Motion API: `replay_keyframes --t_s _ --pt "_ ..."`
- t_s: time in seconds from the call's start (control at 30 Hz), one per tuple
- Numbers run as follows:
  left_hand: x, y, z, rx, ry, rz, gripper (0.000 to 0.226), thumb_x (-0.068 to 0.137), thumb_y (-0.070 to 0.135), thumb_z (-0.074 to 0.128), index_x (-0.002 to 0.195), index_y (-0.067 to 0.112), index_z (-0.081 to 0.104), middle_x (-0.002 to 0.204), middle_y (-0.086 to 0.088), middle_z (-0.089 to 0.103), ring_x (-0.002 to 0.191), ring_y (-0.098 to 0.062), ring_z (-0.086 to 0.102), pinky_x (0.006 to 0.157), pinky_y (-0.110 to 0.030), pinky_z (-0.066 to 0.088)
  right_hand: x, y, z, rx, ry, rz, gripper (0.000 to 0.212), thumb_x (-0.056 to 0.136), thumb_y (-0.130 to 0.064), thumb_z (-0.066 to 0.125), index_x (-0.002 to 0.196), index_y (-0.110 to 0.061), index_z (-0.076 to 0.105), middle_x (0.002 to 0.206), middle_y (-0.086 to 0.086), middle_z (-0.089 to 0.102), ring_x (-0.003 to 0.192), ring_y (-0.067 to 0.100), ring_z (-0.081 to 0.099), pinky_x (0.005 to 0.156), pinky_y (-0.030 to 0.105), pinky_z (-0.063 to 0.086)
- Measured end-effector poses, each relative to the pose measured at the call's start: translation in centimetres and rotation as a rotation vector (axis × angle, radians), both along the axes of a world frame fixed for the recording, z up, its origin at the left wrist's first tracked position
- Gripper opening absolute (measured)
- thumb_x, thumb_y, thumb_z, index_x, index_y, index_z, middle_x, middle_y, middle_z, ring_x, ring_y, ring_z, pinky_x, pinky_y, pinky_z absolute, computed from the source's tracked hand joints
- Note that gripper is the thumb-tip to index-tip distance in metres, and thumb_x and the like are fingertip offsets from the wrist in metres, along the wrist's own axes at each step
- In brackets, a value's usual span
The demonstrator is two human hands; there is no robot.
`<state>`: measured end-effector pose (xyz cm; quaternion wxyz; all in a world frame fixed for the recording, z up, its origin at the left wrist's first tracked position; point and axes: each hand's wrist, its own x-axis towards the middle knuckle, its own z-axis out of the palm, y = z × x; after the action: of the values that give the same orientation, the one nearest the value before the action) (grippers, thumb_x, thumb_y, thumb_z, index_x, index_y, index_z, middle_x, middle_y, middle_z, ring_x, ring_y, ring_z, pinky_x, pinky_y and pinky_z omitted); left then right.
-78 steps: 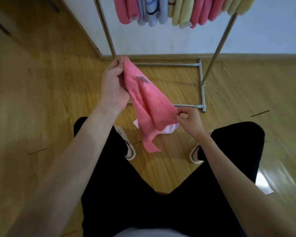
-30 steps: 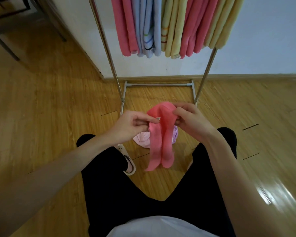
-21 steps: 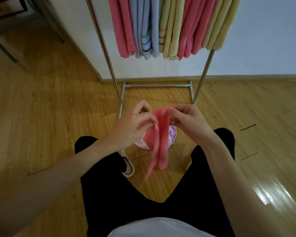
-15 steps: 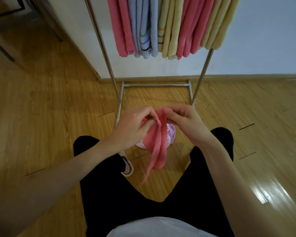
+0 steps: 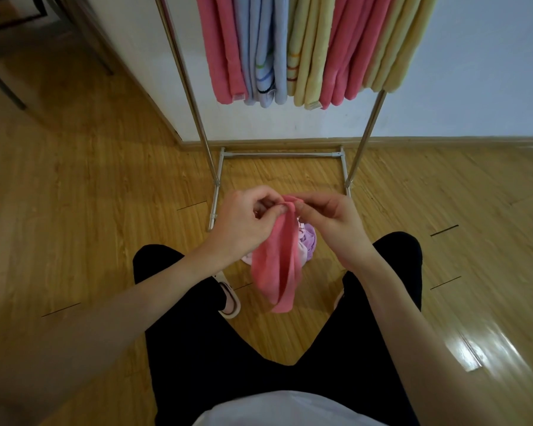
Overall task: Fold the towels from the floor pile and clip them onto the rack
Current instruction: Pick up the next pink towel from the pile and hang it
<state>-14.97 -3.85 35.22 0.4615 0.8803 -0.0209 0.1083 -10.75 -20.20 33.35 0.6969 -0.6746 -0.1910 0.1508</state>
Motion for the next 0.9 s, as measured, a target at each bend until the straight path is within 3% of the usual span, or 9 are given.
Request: replay_keyframes --t_s 0.13,0.27,0.5,0.7,0.9 --pt "0.2 -0.1 0.2 -0.069 0.019 0.031 0.005 0.081 0.008 0.073 0.085 0.011 0.072 0.08 0.002 0.071 0.071 -0.011 0.068 0.065 -0.031 0.058 0.0 -0.2 0.2 0.0 -0.029 0.054 0.028 0.088 0.003 0.058 0.114 -0.004 0.066 0.101 0.005 0.069 0.098 0.017 0.064 0.085 0.024 0.051" --pt "0.4 -0.1 0.5 -0.114 0.025 0.03 0.005 0.079 0.009 0.075 0.082 0.01 0.071 0.08 -0.001 0.072 0.071 -0.011 0.069 0.065 -0.029 0.059 0.2 -0.2 0.3 -0.09 -0.176 0.062 0.033 0.083 0.003 0.064 0.114 -0.009 0.066 0.099 0.01 0.067 0.096 0.024 0.064 0.083 0.032 0.055" --pt "0.3 0.2 0.6 -0.167 0.039 -0.047 0.007 0.078 0.007 0.075 0.084 0.006 0.072 0.082 0.001 0.073 0.075 -0.007 0.07 0.068 -0.02 0.056 0.7 -0.3 0.6 -0.215 -0.279 0.054 0.032 0.086 0.006 0.062 0.107 -0.017 0.066 0.094 -0.004 0.065 0.093 0.008 0.063 0.081 0.019 0.051" --pt "-1.2 2.6 -0.8 -0.057 0.023 -0.078 0.014 0.083 0.012 0.072 0.097 0.012 0.07 0.089 0.007 0.071 0.082 -0.004 0.067 0.076 -0.016 0.053 1.2 0.0 0.9 -0.22 -0.286 -0.011 0.023 0.088 0.003 0.059 0.102 -0.013 0.069 0.095 0.006 0.068 0.091 0.021 0.064 0.079 0.031 0.053" --pt "-3.3 5.9 -3.8 0.055 0.003 -0.004 0.019 0.085 0.008 0.069 0.104 0.011 0.069 0.101 0.005 0.068 0.098 -0.007 0.062 0.091 -0.014 0.044 1.5 -0.4 1.2 -0.196 -0.306 -0.018 0.022 0.089 0.0 0.059 0.103 -0.015 0.069 0.096 0.012 0.068 0.092 0.032 0.063 0.082 0.053 0.051"
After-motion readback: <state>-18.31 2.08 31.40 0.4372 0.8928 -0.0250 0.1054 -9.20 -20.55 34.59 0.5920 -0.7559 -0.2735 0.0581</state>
